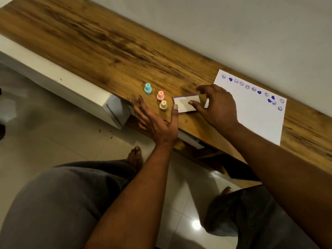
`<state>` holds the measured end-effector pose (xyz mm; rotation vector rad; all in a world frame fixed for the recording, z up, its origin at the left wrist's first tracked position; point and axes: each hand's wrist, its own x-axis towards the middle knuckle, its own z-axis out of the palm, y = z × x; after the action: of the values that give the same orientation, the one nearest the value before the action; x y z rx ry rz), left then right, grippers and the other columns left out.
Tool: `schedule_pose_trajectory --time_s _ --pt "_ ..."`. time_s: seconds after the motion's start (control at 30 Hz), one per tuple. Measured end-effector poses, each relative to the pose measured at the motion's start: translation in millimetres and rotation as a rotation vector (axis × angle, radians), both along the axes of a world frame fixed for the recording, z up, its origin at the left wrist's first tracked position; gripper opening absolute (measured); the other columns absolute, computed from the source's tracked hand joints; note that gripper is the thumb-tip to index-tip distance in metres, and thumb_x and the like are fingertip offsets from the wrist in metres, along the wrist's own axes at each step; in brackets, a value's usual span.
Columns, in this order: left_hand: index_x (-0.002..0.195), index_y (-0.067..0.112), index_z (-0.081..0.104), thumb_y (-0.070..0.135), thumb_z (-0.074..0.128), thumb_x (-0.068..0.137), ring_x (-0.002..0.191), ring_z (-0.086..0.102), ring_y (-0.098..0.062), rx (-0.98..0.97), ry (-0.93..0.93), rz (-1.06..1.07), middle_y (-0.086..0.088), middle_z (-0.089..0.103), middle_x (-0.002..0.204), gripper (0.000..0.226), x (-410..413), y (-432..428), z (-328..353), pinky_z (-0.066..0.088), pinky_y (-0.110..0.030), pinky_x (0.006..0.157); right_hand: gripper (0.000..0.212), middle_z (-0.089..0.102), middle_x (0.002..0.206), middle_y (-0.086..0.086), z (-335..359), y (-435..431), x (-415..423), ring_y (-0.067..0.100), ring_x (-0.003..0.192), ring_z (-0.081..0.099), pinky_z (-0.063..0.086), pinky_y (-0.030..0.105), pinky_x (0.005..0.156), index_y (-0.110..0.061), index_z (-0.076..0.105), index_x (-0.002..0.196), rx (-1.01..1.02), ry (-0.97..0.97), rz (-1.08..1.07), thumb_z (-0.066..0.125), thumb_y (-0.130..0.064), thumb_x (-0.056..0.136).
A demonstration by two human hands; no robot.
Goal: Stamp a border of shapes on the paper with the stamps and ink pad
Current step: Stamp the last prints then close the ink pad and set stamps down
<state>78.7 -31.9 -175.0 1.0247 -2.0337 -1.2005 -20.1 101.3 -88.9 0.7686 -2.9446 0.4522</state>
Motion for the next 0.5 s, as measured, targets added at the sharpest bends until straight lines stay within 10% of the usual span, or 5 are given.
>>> schedule_pose_trajectory --time_s 0.23,0.5 --pt "0.166 0.013 0.021 0.066 0.052 0.095 0.157 0.021 -0.03 0.011 0.092 0.137 -0.016 0.009 0.175 0.094 -7 -20 13 0.021 -0.048 0.122 0.113 0.065 0.131 0.011 -15 -34 8 0.037 0.117 0.061 0.042 0.054 0.102 -0.023 0.042 0.142 0.308 -0.072 -0.199 0.032 -0.104 0.063" --pt "0.164 0.009 0.027 0.08 0.035 0.097 0.155 0.027 -0.035 -0.035 0.091 0.211 -0.02 0.018 0.173 0.098 -24 -34 22 0.02 -0.04 0.119 0.113 0.059 0.138 0.01 -21 -49 -4 0.035 0.124 0.057 0.034 0.057 0.108 -0.023 0.039 0.146 0.361 -0.093 -0.1 0.043 -0.1 0.063"
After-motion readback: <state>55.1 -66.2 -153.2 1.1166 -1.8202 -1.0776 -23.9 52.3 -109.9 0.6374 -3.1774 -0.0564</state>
